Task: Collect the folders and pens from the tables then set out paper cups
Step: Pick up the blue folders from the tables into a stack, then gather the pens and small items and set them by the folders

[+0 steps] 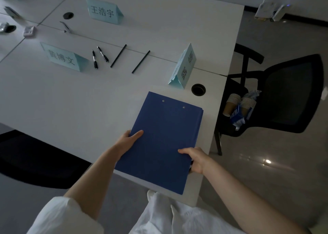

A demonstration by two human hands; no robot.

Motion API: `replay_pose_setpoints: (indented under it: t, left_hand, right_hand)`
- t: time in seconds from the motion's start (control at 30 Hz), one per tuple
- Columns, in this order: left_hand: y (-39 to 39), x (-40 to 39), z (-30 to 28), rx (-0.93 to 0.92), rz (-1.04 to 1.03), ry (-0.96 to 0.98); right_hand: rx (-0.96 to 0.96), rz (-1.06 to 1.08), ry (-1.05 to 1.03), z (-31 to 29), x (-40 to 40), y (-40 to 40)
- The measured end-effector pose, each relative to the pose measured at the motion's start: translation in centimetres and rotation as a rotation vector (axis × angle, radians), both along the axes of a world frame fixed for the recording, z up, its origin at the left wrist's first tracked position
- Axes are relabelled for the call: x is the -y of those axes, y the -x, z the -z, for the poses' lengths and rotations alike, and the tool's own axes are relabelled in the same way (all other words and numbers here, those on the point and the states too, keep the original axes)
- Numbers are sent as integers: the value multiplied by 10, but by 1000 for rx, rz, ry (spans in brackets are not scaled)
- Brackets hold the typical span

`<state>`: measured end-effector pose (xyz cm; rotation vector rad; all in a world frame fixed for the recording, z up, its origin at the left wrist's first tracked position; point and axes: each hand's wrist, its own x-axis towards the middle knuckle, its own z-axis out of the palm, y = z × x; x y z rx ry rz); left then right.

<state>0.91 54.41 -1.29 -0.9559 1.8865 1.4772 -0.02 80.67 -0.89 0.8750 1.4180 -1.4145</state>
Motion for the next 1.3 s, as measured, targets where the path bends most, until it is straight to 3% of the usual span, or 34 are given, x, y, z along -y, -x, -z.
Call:
replay_pose_setpoints:
  t: [0.43,0.63,0.87,1.07,1.3]
  left_hand:
    - [-9,5,-3,-57,16,112]
    - [1,39,-5,-15,125,94]
    - [-3,110,-11,-69,161,74]
    - [-5,174,-18,-146,90,-8]
    - [27,217,-34,-226,122,-6]
  right_hand:
    - [-78,-27,-103,-3,2,0]
    - [-205,-110,-399,-6,6,-6]
    - [-330,8,-591,-22,42,-12]
    - [-475,-42,-638,-46,102,-14]
    - [-588,-139,-451,-69,188,23]
